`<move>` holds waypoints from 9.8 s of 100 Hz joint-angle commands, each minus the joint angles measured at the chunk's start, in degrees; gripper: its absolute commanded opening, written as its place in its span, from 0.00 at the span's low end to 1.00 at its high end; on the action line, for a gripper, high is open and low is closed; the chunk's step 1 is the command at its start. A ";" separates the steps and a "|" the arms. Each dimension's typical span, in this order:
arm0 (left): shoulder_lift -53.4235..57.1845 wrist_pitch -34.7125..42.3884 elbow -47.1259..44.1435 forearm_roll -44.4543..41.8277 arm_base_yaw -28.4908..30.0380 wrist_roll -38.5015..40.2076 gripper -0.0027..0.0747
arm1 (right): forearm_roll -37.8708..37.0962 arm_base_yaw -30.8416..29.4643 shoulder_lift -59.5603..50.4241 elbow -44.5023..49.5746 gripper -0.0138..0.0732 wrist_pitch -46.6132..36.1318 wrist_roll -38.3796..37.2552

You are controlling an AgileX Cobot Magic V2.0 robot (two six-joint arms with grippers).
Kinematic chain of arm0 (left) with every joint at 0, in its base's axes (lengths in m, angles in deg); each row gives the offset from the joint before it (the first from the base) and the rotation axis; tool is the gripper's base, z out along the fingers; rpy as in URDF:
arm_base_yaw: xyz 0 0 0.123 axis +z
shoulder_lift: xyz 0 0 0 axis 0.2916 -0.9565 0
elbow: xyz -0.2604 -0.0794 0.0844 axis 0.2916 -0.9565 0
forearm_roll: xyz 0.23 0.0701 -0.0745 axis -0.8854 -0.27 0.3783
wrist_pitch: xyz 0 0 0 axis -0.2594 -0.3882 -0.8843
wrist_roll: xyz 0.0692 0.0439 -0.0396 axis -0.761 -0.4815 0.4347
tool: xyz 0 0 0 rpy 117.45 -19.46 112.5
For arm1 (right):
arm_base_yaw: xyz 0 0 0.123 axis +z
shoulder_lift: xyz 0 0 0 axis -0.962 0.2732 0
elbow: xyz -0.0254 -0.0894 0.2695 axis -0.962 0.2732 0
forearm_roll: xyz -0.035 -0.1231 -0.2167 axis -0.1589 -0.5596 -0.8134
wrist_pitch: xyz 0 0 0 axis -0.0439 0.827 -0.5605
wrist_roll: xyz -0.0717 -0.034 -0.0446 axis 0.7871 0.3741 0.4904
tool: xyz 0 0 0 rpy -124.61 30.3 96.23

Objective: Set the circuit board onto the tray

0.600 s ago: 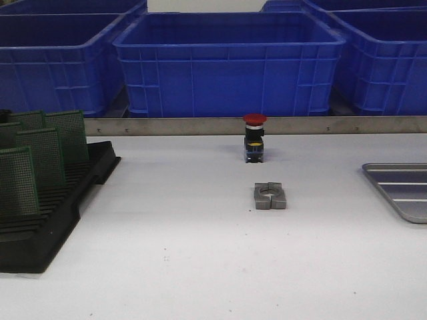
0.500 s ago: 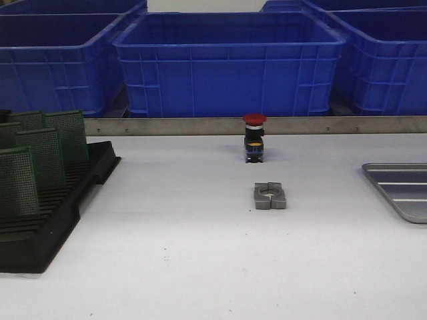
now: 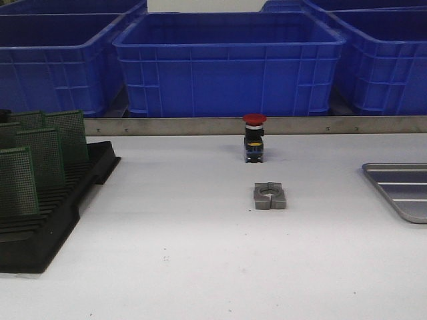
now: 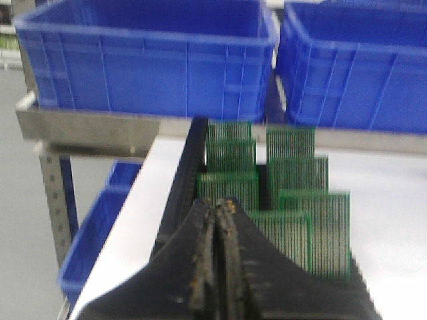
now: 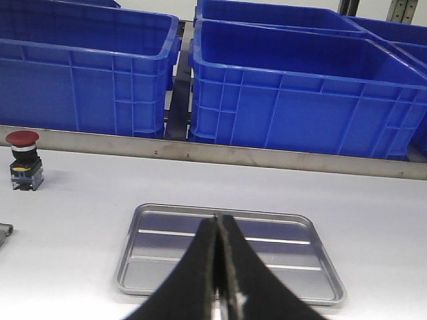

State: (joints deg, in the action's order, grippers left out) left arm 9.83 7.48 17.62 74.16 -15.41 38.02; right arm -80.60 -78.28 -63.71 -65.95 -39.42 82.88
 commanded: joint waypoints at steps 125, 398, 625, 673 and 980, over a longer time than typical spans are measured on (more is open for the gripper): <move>-53.38 -40.34 56.99 5.48 0.09 -13.53 0.45 | -0.39 0.04 -1.35 0.06 0.09 -4.07 0.31; -86.77 -66.69 72.52 16.33 -4.80 -89.57 0.01 | -0.39 0.04 -1.35 0.06 0.09 -4.07 0.31; -88.80 -64.67 71.90 64.86 -29.23 -89.57 0.01 | 19.93 0.83 28.41 -32.92 0.13 28.39 -0.43; -88.80 -64.67 71.90 64.86 -29.23 -89.57 0.01 | 55.21 4.81 41.77 -34.32 0.87 30.10 22.53; -88.58 -63.03 76.77 68.66 -16.59 -89.57 0.69 | 90.04 -4.27 89.35 -44.42 0.21 15.72 76.95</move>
State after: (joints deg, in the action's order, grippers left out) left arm -80.94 -54.77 92.67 138.24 -32.15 -51.97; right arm 8.27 -82.34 26.03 -107.94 -25.29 159.50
